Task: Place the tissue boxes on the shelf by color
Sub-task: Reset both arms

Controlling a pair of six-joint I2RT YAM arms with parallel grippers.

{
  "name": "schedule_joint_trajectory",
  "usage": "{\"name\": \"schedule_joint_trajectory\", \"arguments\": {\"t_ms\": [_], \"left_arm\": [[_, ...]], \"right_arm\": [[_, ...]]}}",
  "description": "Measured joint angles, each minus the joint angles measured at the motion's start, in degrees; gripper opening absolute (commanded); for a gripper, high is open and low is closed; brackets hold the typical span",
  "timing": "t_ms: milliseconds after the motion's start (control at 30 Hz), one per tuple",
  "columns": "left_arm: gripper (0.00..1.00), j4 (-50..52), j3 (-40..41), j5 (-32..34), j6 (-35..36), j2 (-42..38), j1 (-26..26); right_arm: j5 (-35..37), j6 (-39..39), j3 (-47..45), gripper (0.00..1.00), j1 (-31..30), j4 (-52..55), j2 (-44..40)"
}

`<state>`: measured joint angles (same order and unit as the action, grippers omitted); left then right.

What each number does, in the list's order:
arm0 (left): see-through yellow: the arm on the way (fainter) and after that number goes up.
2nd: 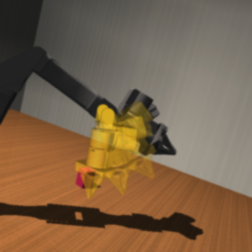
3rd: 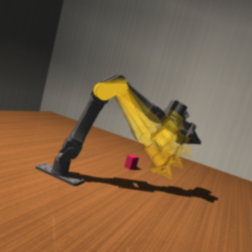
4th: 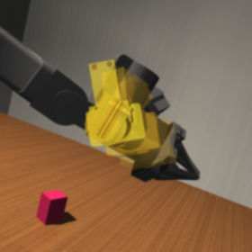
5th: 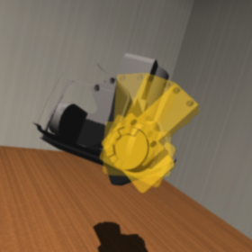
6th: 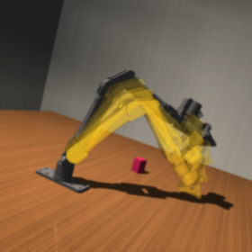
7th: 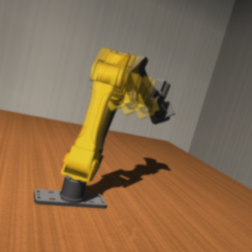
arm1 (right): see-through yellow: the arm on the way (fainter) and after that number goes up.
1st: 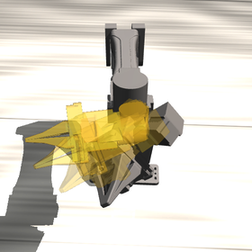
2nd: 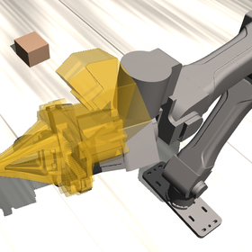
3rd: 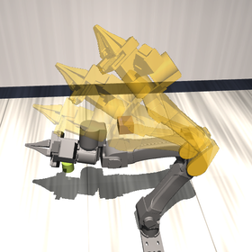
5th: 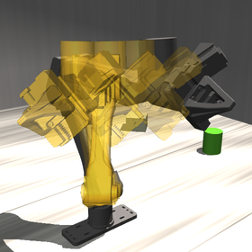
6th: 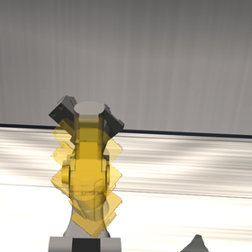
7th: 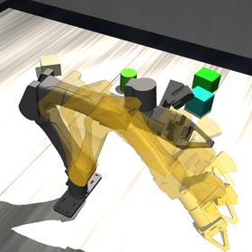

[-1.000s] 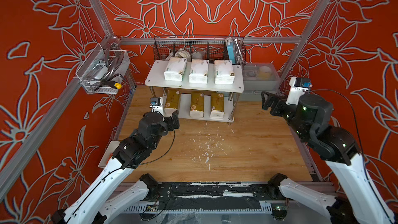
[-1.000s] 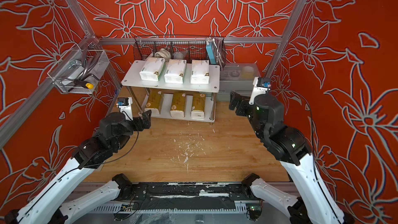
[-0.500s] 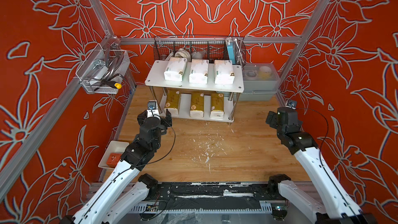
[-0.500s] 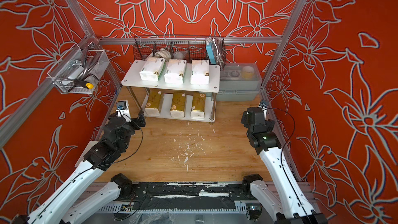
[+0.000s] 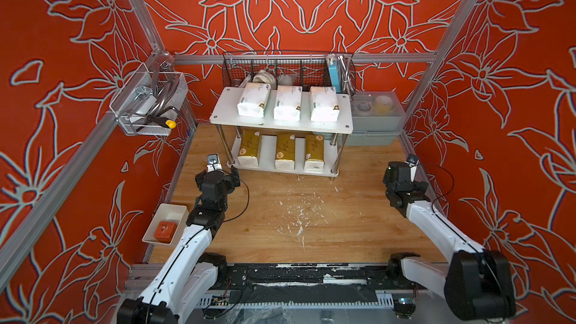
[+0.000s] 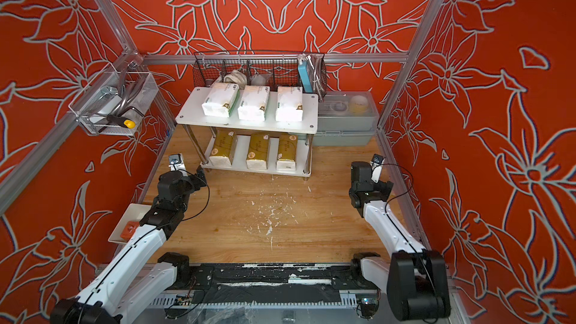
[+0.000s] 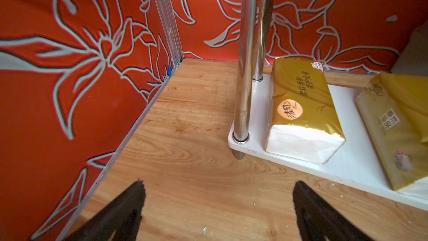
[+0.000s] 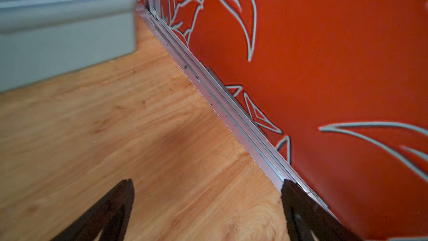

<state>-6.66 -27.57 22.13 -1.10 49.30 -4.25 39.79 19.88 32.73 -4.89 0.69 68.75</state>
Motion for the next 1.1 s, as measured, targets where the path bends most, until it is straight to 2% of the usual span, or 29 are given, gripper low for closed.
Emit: {"name": "schedule_joint_trajectory", "arguments": {"t_ms": [133, 233, 333, 500, 600, 700, 1100], "left_arm": [[0.99, -9.38, 4.83, -2.80, 1.16, 6.21, 1.68], [0.99, -15.56, 9.27, -5.53, 0.90, 10.23, 1.68], [0.98, -20.46, 12.35, -8.24, 0.63, 14.80, 1.68], [0.98, -27.74, 11.63, -12.87, 1.62, 24.17, 1.70], [0.98, -31.61, 10.08, -17.42, 1.49, 30.60, 4.00], [0.98, -32.65, 9.97, -19.65, 1.07, 31.69, 6.73], [0.98, -36.20, 9.97, -22.29, 0.83, 31.71, 6.82]], "right_arm": [[0.39, -2.40, -5.42, 0.99, 0.00, -11.47, 5.92], [-0.90, -5.25, -10.12, 0.99, -0.04, -21.90, 6.88], [-3.28, -7.52, -11.74, 0.97, 0.02, -27.56, 6.95], [-11.69, -12.31, -10.08, 0.99, 0.13, -33.03, 9.86], [-15.19, -14.03, -9.64, 0.99, 0.13, -34.03, 10.82], [-16.55, -14.95, -9.64, 0.99, 0.13, -34.60, 10.78], [-18.64, -15.91, -9.64, 0.99, 0.13, -35.36, 10.75]]}}
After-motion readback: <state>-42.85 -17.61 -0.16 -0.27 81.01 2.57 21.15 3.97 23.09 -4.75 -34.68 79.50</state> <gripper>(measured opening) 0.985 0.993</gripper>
